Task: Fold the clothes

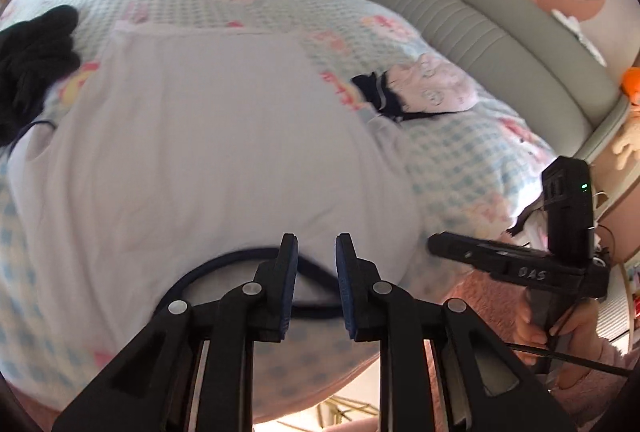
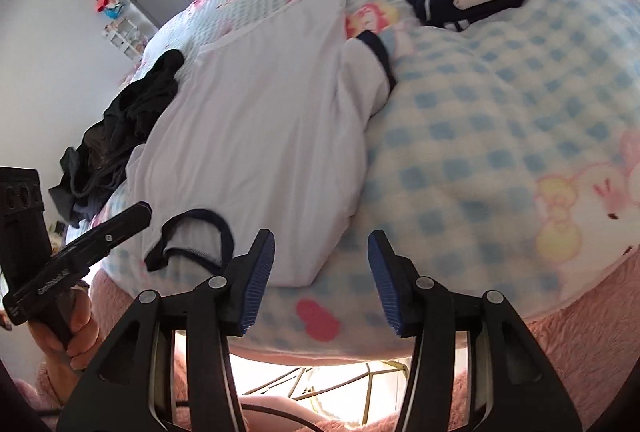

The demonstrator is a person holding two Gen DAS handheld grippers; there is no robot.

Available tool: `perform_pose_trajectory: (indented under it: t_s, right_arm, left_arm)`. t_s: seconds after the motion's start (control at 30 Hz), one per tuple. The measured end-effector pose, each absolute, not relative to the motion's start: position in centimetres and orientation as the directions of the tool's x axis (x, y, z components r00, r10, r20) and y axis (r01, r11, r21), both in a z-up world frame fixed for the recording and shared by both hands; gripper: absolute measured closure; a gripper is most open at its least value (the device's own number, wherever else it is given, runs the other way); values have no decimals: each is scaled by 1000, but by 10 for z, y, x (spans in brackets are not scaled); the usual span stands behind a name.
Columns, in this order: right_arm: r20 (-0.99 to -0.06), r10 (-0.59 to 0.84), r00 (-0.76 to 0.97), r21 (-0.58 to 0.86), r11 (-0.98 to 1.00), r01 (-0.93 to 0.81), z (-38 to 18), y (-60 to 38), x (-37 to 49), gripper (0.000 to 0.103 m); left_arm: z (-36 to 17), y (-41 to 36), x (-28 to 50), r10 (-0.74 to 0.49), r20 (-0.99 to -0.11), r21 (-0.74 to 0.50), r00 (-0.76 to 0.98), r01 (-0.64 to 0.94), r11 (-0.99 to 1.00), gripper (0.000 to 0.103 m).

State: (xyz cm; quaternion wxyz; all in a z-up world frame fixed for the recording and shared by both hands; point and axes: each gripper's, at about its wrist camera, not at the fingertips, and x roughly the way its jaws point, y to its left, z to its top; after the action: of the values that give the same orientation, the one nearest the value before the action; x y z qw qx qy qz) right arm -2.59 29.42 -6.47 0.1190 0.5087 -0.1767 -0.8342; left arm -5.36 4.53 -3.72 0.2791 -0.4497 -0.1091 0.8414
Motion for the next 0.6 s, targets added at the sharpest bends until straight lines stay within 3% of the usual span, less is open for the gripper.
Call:
perform_pose_trajectory:
  t_s: [0.13,0.3,0.6]
  right_arm:
    - [-795,-441,-417,487,-873,-7,-81,304,-32,53]
    - [-803,-458,-380,501,-865,-16,-98,300,-32,53]
    - [-774,-382,-505,468,-882,-50,-68,330,-61,51]
  left_arm:
    - [-73,77,-71,622,-705,-518,-342,-350,-780,81]
    - [-118,79,-47,520,-808,-447,-278,-287,-848,83]
    - [-100,61,-35,580,-764,-505,-283,-296,-811,81]
